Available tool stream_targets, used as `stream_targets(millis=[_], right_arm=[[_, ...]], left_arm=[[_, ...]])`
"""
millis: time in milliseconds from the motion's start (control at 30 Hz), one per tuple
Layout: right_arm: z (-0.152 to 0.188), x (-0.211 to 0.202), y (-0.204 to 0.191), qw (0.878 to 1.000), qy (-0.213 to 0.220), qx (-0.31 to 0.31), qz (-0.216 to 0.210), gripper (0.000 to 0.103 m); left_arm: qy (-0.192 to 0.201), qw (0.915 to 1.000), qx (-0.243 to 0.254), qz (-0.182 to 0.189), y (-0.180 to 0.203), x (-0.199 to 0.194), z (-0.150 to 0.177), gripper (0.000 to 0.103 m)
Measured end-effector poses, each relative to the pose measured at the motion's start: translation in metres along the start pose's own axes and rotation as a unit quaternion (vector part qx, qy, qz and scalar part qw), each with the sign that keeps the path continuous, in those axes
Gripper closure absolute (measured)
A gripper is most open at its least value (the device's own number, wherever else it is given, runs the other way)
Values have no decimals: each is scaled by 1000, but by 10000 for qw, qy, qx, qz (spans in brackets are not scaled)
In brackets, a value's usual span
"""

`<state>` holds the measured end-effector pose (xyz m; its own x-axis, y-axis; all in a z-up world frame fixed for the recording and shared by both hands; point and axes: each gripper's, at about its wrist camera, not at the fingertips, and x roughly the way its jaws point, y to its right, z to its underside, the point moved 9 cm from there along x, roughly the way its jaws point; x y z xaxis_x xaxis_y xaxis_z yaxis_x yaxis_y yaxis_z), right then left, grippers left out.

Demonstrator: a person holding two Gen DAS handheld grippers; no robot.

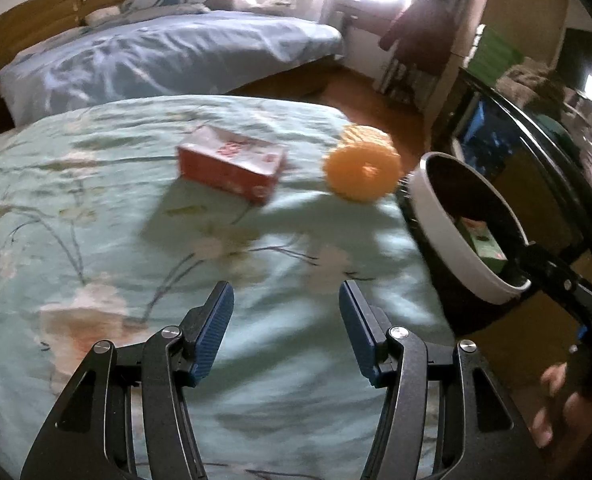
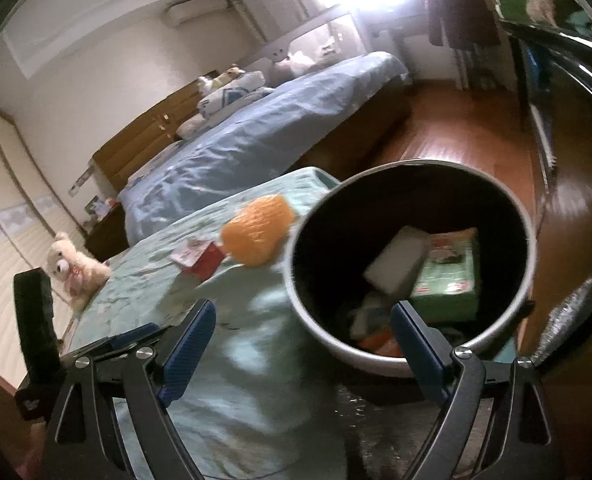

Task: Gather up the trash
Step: 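Move both open tools back over the red box and orange mesh sleeve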

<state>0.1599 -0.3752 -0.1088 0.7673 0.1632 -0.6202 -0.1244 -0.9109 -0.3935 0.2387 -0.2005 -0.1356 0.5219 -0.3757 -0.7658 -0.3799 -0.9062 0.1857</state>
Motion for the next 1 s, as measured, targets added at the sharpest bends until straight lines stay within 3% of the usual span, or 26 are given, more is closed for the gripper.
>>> stream_targets(millis=[667, 833, 967, 1000], right_arm=[[-14, 37, -27, 9994, -73, -319, -122, 13], [-22, 45, -33, 9989, -73, -443, -156, 13], [-26, 55, -41, 9981, -111, -557, -233, 13], [-27, 58, -43, 9979, -120, -586, -255, 13]], left_arm=[[-195, 9972, -430, -587, -37, 69, -53, 48], [-83, 9937, -560, -972, -67, 62, -52, 48], [-36, 9850, -735, -1559, -113, 48, -46, 48], [-40, 9849, -806, -1535, -119, 46, -44, 48]])
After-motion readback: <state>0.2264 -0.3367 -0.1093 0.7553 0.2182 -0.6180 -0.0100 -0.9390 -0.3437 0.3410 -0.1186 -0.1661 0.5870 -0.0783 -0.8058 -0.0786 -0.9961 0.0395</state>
